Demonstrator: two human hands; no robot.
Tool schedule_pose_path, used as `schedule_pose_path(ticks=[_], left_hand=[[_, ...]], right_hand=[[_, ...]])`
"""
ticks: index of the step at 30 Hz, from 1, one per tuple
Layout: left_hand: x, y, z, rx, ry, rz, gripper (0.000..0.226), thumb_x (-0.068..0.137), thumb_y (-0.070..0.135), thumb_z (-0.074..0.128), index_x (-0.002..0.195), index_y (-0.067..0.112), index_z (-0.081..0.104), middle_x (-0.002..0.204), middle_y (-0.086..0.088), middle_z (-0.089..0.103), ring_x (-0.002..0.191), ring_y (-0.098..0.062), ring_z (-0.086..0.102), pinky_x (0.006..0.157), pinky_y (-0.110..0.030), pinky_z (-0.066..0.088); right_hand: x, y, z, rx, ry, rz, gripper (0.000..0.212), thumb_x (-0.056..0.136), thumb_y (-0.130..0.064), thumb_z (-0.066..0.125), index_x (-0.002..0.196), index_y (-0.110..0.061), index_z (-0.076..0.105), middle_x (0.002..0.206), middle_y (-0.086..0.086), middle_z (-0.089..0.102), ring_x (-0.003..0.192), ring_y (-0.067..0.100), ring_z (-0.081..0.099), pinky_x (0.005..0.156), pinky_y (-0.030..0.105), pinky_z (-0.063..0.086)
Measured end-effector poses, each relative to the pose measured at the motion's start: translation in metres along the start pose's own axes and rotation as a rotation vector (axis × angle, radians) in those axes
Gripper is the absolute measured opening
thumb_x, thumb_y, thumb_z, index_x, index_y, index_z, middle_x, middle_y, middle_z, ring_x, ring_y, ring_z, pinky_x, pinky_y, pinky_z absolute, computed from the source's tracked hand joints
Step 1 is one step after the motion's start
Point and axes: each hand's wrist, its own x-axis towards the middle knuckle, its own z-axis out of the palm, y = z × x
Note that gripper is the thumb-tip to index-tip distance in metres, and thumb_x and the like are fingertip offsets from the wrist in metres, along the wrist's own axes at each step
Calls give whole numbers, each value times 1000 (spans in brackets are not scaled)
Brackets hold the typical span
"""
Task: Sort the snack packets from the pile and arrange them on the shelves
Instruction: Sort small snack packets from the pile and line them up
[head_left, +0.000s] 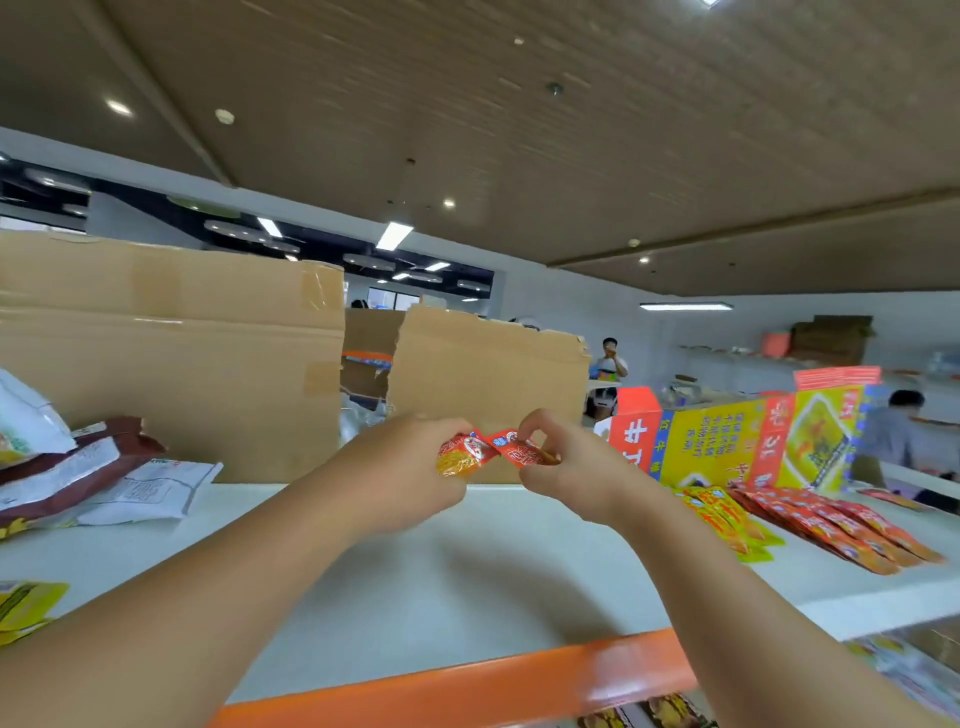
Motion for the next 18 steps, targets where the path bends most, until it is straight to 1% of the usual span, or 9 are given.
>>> schedule_pose_path(ticks=[3, 6, 8, 10, 12, 15, 16, 17, 18], left_hand=[[11, 30, 5, -29, 14, 78, 41, 85, 41, 70, 123, 43, 57, 96, 14, 56, 90, -11, 56, 78, -31, 50], [23, 65, 20, -95, 17, 123, 48, 83, 44, 74, 127, 46, 55, 98, 19, 56, 90, -5, 56, 72, -20, 46], [33, 91, 36, -140, 3, 144, 50, 82, 45, 75, 128, 46, 56, 101, 21, 61, 89, -2, 59, 72, -21, 50], [44, 121, 55, -161, -14, 150, 55, 80, 49, 76, 132, 46, 56, 108, 18, 66, 89, -3, 62, 76, -25, 53], [54, 156, 76, -152, -11, 174, 60, 79, 51, 76, 135, 45, 56, 115, 15, 68, 96, -9, 64, 82, -28, 54], [66, 217, 108, -135, -13, 226, 63, 82, 45, 75, 140, 45, 52, 127, 10, 66, 107, -14, 62, 85, -28, 51], [71, 238, 119, -129, -17, 242, 64, 83, 44, 74, 142, 45, 49, 130, 8, 64, 107, -14, 62, 83, -27, 51], [75, 259, 129, -126, -25, 258, 65, 85, 42, 74, 144, 45, 48, 129, 6, 63, 102, -14, 63, 77, -25, 50], [79, 281, 139, -136, -39, 271, 65, 86, 41, 74, 144, 45, 47, 125, 6, 63, 92, -11, 64, 68, -20, 47]], right_hand=[[-20, 24, -26, -29, 68, 42, 26, 83, -29, 62, 103, -40, 50, 89, 3, 65, 53, 17, 46, 48, 26, 37], [-40, 50, -50, -52, 131, 64, 26, 82, -32, 62, 103, -41, 49, 85, 0, 66, 52, 16, 47, 51, 29, 40], [-55, 71, -67, -68, 198, 58, 26, 83, -33, 62, 104, -41, 51, 89, 1, 66, 52, 14, 48, 52, 30, 42], [-72, 97, -90, -90, 258, 75, 28, 85, -33, 64, 110, -41, 53, 101, 1, 66, 54, 13, 52, 52, 30, 46], [-93, 126, -115, -108, 295, 113, 34, 87, -35, 65, 119, -41, 54, 108, -3, 64, 57, 12, 57, 50, 27, 48], [-129, 174, -155, -141, 363, 193, 42, 88, -38, 67, 127, -40, 52, 111, -6, 64, 68, 16, 67, 52, 25, 51], [-140, 190, -168, -151, 378, 221, 43, 88, -39, 67, 128, -40, 50, 113, -6, 64, 66, 16, 67, 52, 24, 50], [-151, 206, -182, -156, 392, 245, 44, 88, -40, 67, 129, -40, 49, 115, -8, 63, 62, 15, 66, 52, 24, 51], [-162, 222, -195, -158, 407, 262, 44, 88, -42, 66, 129, -40, 49, 117, -9, 62, 63, 14, 68, 55, 26, 52]])
